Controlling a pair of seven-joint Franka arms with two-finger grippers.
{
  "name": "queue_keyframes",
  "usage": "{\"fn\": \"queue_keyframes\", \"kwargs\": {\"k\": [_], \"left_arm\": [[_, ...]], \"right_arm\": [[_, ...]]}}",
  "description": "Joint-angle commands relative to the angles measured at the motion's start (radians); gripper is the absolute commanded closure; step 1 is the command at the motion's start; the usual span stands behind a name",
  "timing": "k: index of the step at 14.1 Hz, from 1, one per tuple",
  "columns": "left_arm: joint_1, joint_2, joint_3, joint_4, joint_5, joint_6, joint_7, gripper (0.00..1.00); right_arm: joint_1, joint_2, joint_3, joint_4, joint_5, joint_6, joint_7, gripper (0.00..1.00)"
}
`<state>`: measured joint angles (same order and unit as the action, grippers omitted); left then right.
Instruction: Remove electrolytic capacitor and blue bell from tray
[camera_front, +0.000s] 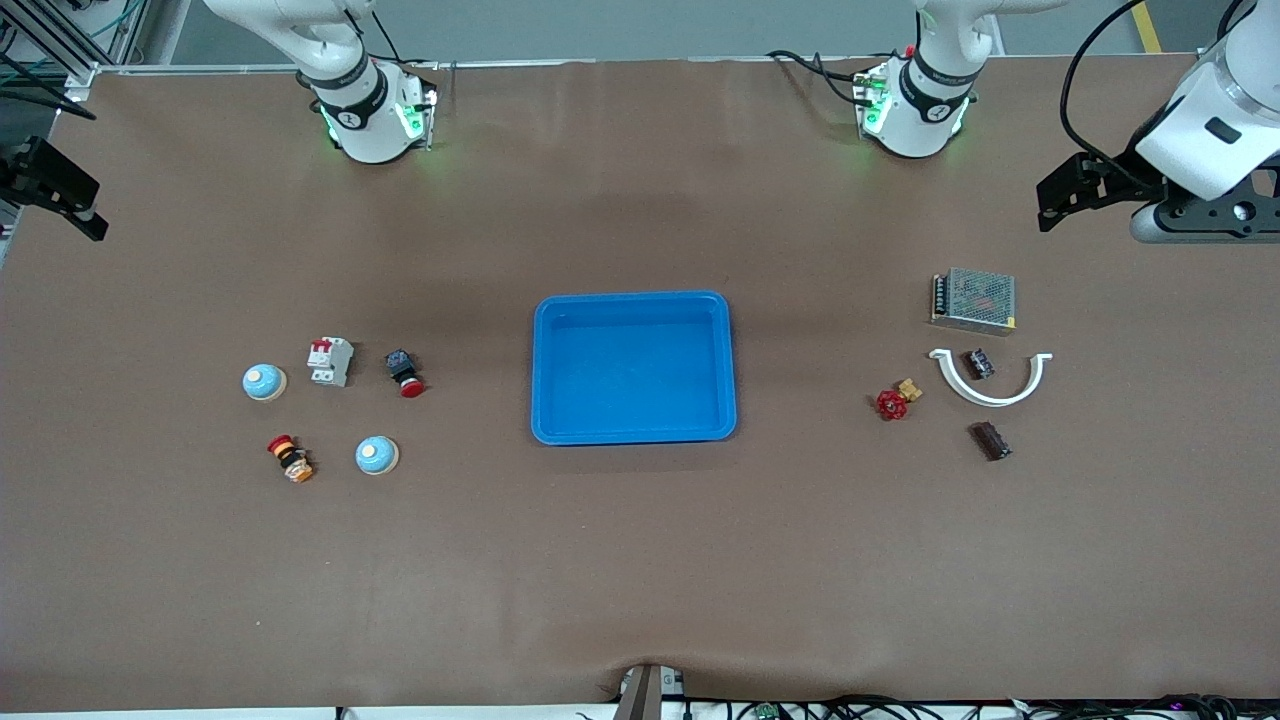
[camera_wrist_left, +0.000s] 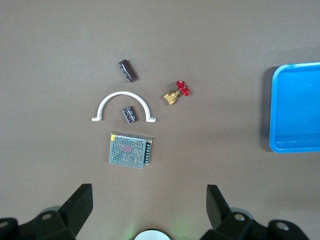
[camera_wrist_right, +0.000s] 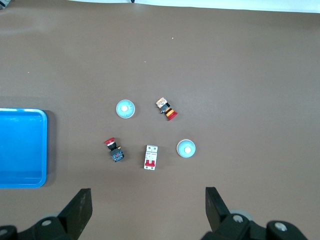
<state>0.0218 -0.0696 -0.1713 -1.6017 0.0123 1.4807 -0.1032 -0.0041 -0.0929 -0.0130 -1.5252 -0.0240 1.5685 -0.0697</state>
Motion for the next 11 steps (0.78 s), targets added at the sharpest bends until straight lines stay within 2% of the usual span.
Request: {"fn": "queue_keyframes", "kwargs": {"k": [1, 11], "left_arm": [[0.003, -0.013, -0.007, -0.001, 0.02, -0.008, 0.002, 0.0], [-0.002, -0.009, -0.01, -0.003, 0.02, 0.01, 0.0, 0.0]], "right_arm": [[0.003, -0.005, 0.001, 0.011, 0.009, -0.007, 0.005, 0.0], [0.012, -0.002, -0.001, 0.01, 0.007, -0.004, 0.005, 0.0]]}}
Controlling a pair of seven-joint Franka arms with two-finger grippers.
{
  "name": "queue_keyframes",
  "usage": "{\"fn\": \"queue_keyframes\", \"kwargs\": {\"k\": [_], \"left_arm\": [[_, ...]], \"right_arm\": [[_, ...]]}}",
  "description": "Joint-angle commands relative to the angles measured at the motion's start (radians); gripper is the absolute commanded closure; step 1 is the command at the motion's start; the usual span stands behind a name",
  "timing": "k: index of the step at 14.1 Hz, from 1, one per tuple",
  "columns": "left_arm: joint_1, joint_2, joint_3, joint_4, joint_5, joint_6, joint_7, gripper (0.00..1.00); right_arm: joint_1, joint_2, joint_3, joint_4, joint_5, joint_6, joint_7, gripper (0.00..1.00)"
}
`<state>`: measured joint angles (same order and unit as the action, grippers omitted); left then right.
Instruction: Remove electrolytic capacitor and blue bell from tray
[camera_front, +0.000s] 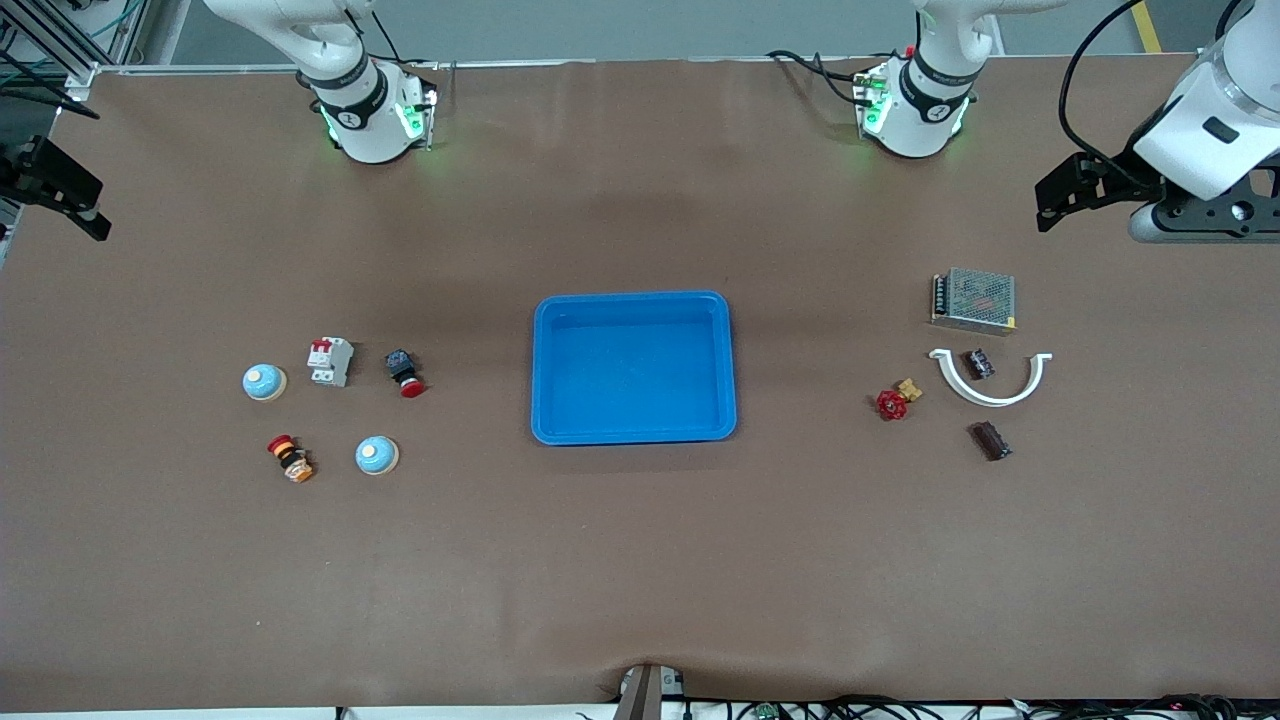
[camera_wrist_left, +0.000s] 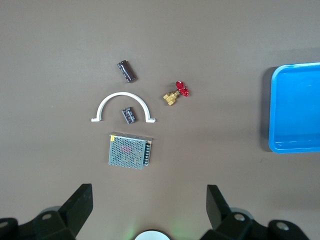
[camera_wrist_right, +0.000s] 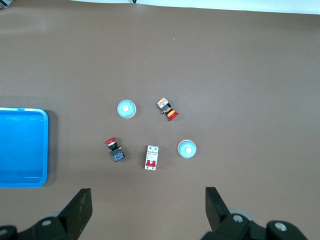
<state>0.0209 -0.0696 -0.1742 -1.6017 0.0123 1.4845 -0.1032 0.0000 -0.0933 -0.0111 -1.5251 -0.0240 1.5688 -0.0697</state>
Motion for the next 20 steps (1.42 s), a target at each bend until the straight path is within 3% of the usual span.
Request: {"fn": "queue_keyframes", "kwargs": {"k": [1, 15, 20], "left_arm": [[0.001, -0.009, -0.007, -0.001, 0.02, 0.013, 0.0, 0.0], [0.001, 0.01, -0.005, 0.008, 0.02, 0.02, 0.013, 0.0], [-0.001, 0.01, -0.005, 0.006, 0.021, 0.008, 0.013, 0.0]], "right_arm": [[0.008, -0.002, -0.003, 0.01, 0.007, -0.007, 0.005, 0.0], [0.006, -0.023, -0.007, 0.003, 0.007, -0.009, 0.007, 0.0], [0.0, -0.124, -0.012, -0.121, 0.038, 0.057, 0.007, 0.0]]}}
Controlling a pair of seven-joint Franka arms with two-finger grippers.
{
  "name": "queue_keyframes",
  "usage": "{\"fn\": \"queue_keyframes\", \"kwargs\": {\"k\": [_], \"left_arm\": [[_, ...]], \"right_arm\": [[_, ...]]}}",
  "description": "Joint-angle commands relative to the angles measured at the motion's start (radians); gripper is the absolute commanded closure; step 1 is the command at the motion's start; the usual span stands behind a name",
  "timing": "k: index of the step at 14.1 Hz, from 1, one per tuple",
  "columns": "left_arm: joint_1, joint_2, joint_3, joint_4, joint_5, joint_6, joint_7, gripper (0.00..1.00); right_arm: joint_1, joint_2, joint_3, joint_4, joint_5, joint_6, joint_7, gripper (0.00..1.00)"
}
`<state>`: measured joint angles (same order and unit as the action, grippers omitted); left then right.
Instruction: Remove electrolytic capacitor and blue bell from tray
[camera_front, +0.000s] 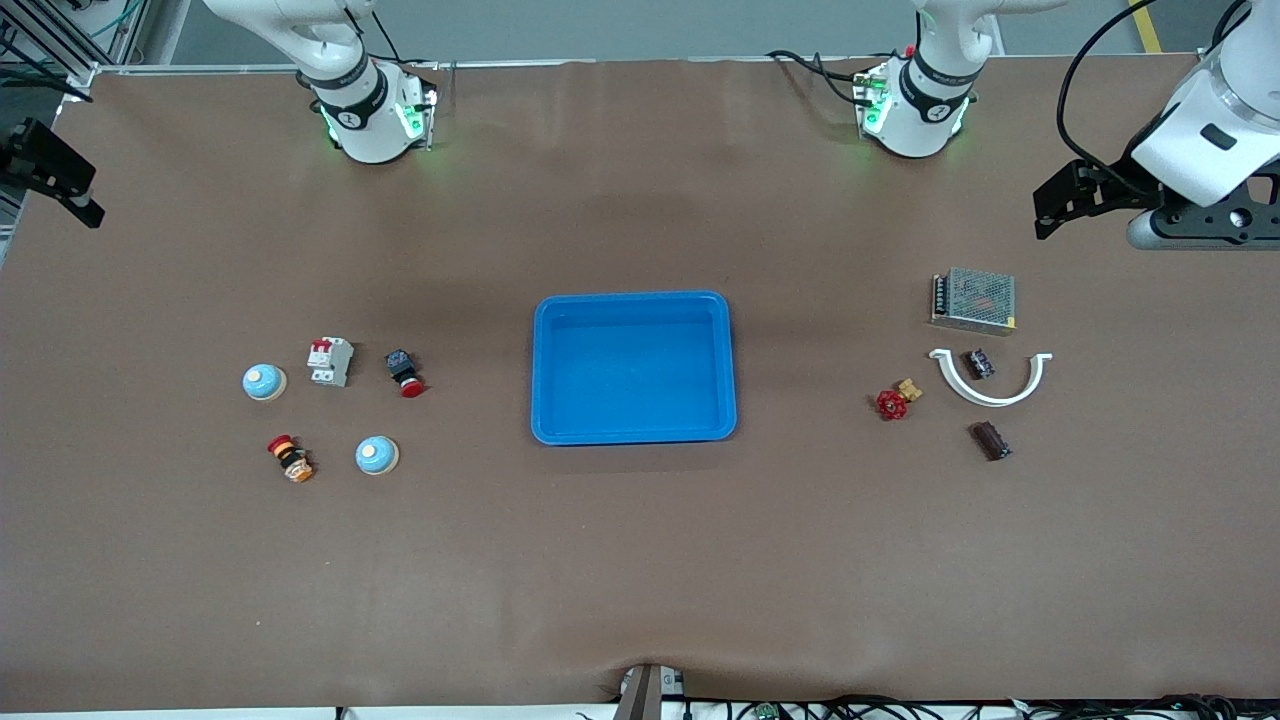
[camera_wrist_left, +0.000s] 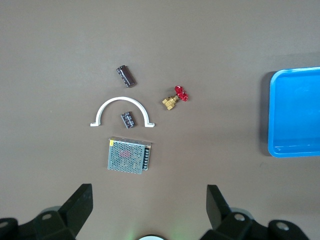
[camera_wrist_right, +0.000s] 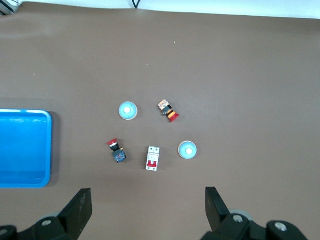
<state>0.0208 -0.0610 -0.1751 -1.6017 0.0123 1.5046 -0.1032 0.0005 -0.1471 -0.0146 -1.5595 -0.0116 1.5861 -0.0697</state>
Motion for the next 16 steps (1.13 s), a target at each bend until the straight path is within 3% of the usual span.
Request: {"fn": "queue_keyframes", "kwargs": {"k": [1, 16], "left_arm": [[0.001, 0.001, -0.004, 0.006, 0.021, -0.012, 0.013, 0.0], [0.005, 0.003, -0.003, 0.008, 0.02, -0.012, 0.011, 0.0]], "right_arm": [[-0.002, -0.078, -0.01, -0.096, 0.025, 0.046, 0.008, 0.0], [0.013, -0.085, -0.01, -0.099, 0.025, 0.046, 0.007, 0.0]]}}
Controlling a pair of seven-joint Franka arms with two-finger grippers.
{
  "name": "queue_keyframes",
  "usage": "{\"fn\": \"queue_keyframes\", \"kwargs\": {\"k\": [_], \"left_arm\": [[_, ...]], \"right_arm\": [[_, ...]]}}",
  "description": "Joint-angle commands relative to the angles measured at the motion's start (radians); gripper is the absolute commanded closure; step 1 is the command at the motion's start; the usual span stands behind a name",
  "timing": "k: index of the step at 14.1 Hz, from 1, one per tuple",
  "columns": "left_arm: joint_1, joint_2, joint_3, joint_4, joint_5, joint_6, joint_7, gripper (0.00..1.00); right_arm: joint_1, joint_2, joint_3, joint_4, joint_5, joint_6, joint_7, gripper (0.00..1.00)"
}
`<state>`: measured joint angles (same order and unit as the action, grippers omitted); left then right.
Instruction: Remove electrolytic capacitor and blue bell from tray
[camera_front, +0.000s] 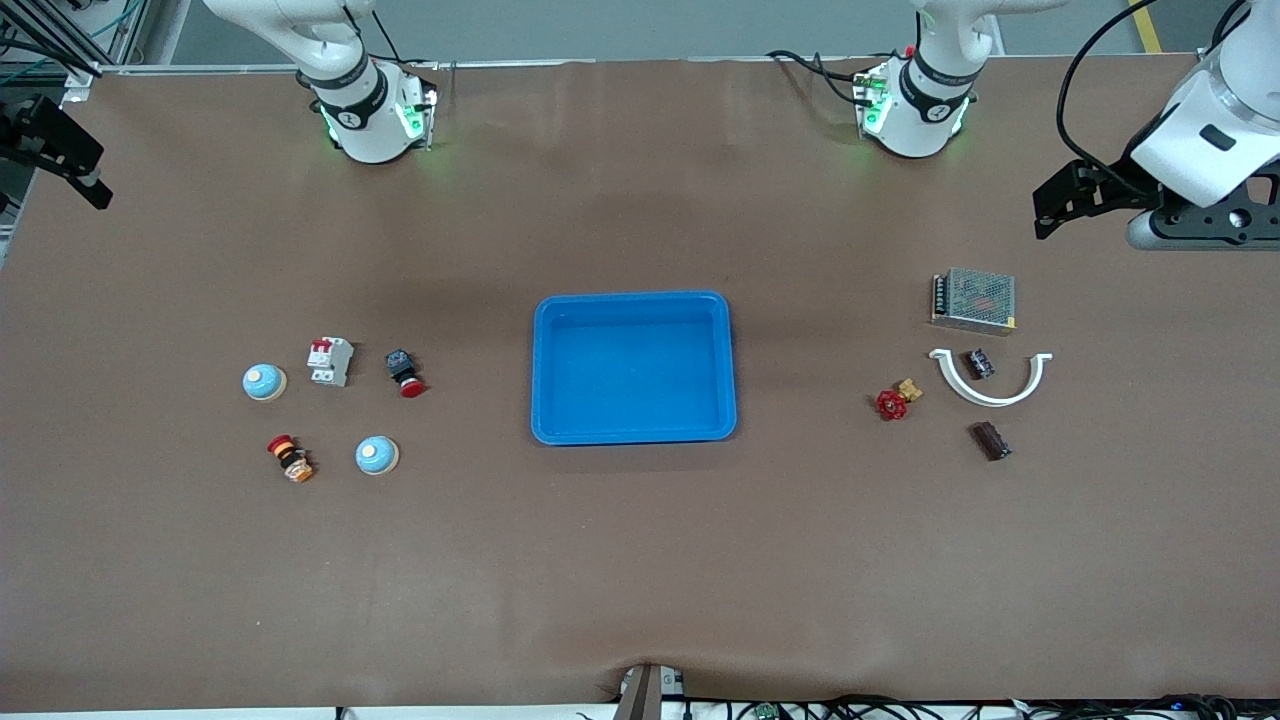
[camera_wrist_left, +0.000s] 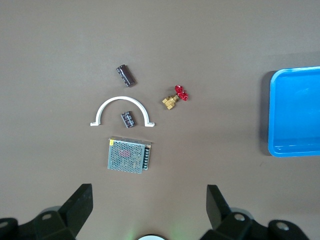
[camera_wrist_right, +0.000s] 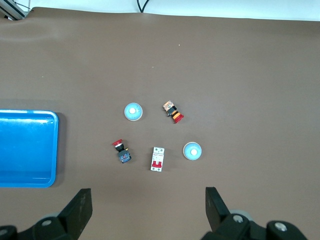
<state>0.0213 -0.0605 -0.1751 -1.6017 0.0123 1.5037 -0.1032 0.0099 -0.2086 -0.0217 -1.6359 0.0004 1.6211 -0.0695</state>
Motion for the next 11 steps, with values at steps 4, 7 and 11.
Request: {"fn": "queue_keyframes", "kwargs": {"k": [4, 7, 11], "left_arm": [[0.005, 0.015, -0.003, 0.009, 0.02, -0.011, -0.003, 0.0], [-0.011, 0.019, -0.006, 0.014, 0.031, -0.01, -0.003, 0.0], [-0.004, 0.019, -0.004, 0.022, 0.032, -0.011, 0.013, 0.0]], "right_arm": [[0.004, -0.021, -0.003, -0.021, 0.003, 0.011, 0.007, 0.0], [0.002, -0.021, -0.001, -0.019, -0.002, 0.01, 0.005, 0.0], [0.004, -0.021, 0.0, -0.018, -0.005, 0.009, 0.005, 0.0]]}}
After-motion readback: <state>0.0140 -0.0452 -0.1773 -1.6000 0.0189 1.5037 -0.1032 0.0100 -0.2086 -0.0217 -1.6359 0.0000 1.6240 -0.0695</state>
